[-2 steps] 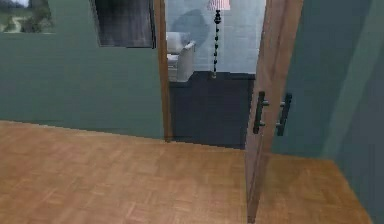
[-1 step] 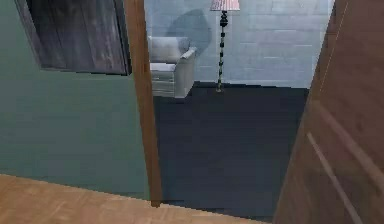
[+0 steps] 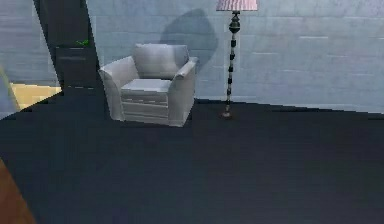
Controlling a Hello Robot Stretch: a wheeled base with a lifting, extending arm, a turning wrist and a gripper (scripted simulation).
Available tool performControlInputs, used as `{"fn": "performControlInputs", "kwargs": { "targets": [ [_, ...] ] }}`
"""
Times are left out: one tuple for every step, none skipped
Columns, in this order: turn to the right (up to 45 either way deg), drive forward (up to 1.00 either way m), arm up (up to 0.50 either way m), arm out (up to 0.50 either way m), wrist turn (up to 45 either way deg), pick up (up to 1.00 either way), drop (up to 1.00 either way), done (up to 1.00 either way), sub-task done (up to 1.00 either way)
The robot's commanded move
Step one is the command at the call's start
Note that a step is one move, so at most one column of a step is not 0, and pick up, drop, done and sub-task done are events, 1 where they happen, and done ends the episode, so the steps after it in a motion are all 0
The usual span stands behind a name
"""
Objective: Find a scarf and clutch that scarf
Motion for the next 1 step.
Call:
{"fn": "performControlInputs", "kwargs": {
  "targets": [
    [3.0,0.0,0.0,0.0,0.0,0.0,0.0,0.0,0.0]
  ]
}}
